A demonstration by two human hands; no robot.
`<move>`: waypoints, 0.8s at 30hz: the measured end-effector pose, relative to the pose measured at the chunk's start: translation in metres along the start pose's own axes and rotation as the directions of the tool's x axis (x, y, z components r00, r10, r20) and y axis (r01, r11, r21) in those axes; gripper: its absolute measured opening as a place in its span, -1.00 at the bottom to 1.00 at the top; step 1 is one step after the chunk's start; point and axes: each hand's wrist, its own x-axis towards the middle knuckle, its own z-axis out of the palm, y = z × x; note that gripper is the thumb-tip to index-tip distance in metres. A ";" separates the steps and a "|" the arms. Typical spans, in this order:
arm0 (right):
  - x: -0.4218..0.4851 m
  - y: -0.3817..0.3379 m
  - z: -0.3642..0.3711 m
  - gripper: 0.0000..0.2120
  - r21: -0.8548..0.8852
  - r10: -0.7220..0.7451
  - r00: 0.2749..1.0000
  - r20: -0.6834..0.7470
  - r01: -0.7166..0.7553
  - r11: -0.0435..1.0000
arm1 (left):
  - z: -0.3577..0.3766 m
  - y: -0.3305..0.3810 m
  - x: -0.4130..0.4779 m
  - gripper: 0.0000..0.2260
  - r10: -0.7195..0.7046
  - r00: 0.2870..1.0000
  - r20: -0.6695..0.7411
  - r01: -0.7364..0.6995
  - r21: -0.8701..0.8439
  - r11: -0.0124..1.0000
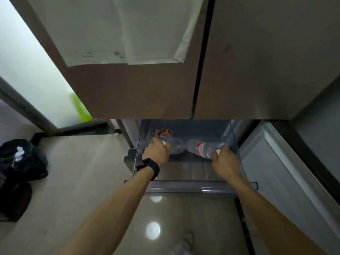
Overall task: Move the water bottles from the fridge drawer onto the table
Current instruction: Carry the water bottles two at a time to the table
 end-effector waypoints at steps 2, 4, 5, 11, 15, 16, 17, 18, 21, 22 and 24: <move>-0.008 0.000 -0.012 -0.68 -0.124 -0.150 0.988 -0.027 0.145 0.982 | -0.012 0.002 -0.002 -0.59 0.066 0.997 -0.024 -0.065 0.054 0.996; -0.014 -0.005 -0.018 -0.71 -0.209 -0.248 0.969 0.002 0.243 0.947 | -0.018 0.005 -0.007 -0.59 0.129 0.992 -0.003 -0.128 0.108 0.986; -0.017 -0.008 -0.019 -0.70 -0.231 -0.292 0.956 0.017 0.288 0.929 | -0.019 0.006 -0.011 -0.58 0.154 0.988 0.000 -0.153 0.128 0.980; -0.021 -0.012 -0.017 -0.66 0.006 -0.407 0.914 0.006 0.407 0.914 | -0.005 0.005 -0.022 -0.62 0.241 0.971 0.002 -0.239 -0.116 0.964; -0.014 -0.010 -0.004 -0.70 0.269 -0.407 0.913 0.032 0.384 0.883 | 0.005 0.009 -0.019 -0.59 0.299 0.953 0.056 -0.281 -0.211 0.936; -0.012 -0.010 0.000 -0.70 0.315 -0.401 0.914 0.052 0.366 0.875 | 0.008 0.007 -0.019 -0.52 0.314 0.947 0.066 -0.299 -0.171 0.939; -0.012 -0.010 0.002 -0.68 0.347 -0.390 0.918 0.068 0.344 0.872 | 0.010 0.004 -0.018 -0.45 0.323 0.944 0.070 -0.312 -0.135 0.940; -0.010 -0.010 0.005 -0.66 0.370 -0.380 0.921 0.086 0.325 0.870 | 0.012 0.002 -0.017 -0.40 0.324 0.944 0.065 -0.317 -0.105 0.943; -0.003 -0.006 0.006 -0.49 0.419 -0.368 0.908 0.198 0.261 0.869 | 0.019 -0.006 -0.008 -0.34 0.323 0.943 0.080 -0.311 -0.132 0.941; -0.001 -0.005 0.006 -0.42 0.435 -0.370 0.896 0.246 0.239 0.868 | 0.021 -0.007 -0.005 -0.36 0.314 0.943 0.110 -0.293 -0.172 0.940; 0.003 -0.002 0.006 -0.34 0.446 -0.388 0.871 0.301 0.231 0.865 | 0.027 -0.007 0.000 -0.42 0.302 0.943 0.142 -0.269 -0.209 0.940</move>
